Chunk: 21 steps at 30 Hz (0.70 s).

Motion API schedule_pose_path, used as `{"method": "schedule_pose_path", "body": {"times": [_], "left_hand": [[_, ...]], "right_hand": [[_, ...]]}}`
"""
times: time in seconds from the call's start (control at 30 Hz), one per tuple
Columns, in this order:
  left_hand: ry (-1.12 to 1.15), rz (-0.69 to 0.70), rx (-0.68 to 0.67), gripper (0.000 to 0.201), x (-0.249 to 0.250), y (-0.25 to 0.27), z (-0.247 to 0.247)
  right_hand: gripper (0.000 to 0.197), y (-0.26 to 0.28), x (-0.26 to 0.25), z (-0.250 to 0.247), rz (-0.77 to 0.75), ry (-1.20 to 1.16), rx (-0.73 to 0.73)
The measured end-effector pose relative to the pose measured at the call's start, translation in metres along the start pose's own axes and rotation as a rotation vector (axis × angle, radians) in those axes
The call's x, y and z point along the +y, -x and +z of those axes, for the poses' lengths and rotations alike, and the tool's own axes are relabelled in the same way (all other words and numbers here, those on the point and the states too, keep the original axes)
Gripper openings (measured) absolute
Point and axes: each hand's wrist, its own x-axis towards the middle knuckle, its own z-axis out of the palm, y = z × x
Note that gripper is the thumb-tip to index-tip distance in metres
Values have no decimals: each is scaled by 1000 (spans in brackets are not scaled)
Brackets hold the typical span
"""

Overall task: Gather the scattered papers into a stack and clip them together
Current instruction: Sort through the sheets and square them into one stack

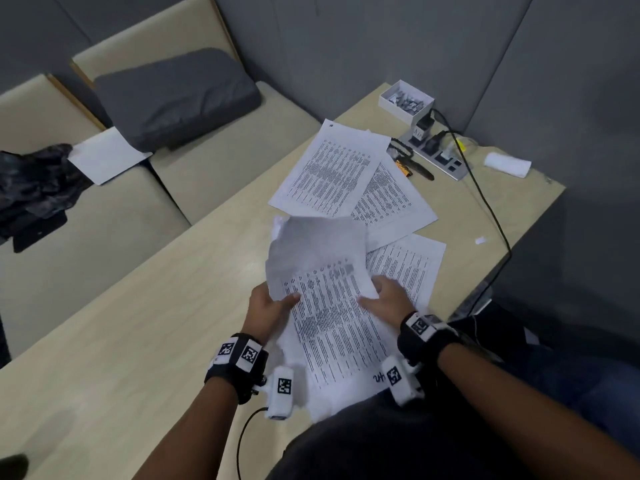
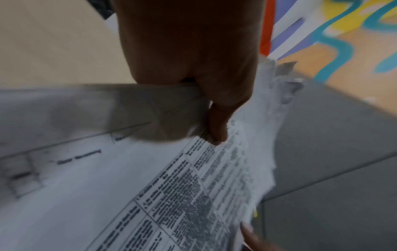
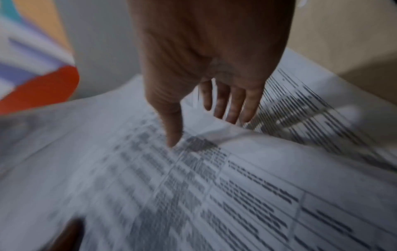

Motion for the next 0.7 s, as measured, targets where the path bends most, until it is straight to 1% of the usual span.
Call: {"method": "schedule_pose_path", "body": {"times": [0.03, 0.07, 0.1, 0.13, 0.2, 0.23, 0.27, 0.3, 0.33, 0.37, 0.4, 0.47, 0.5, 0.53, 0.6, 0.63, 0.67, 0.7], "left_hand": [[46, 23, -14, 12, 15, 3, -5], [88, 68, -22, 14, 26, 4, -11], [119, 108, -37, 11, 38, 4, -18], [147, 154, -42, 10, 50, 5, -24], [202, 234, -23, 17, 75, 6, -30], [239, 272, -6, 17, 87, 6, -30], [285, 319, 10, 12, 99, 7, -29], [355, 357, 23, 19, 111, 8, -27], [436, 390, 32, 32, 117, 8, -25], [512, 406, 32, 40, 122, 7, -22], [540, 408, 48, 44, 123, 6, -19], [513, 367, 65, 42, 118, 4, -9], [480, 338, 77, 41, 113, 4, -4], [439, 304, 93, 41, 106, 4, 1], [388, 223, 102, 41, 90, 5, 6], [383, 204, 107, 45, 85, 5, 6], [369, 210, 119, 50, 82, 6, 5], [343, 232, 132, 53, 82, 6, 2]], "right_hand": [[59, 5, -12, -13, -13, -188, 23], [67, 13, -28, -28, -41, -359, -8], [69, 19, -44, -44, -90, -483, -48], [67, 30, -63, -59, -141, -526, -80], [54, 40, -92, -81, -213, -546, -90], [50, 48, -108, -89, -240, -562, -55], [51, 53, -120, -96, -263, -591, -8], [56, 55, -128, -100, -286, -645, 41], [59, 54, -132, -102, -292, -696, 92], [63, 53, -133, -100, -300, -730, 137], [72, 51, -131, -97, -305, -727, 176], [100, 48, -126, -87, -266, -647, 190], [105, 44, -119, -81, -250, -613, 179], [96, 43, -112, -76, -248, -601, 154], [57, 41, -99, -70, -254, -560, 128], [45, 41, -95, -69, -261, -528, 124], [40, 42, -92, -70, -275, -501, 118], [40, 41, -90, -71, -294, -493, 112]]}}
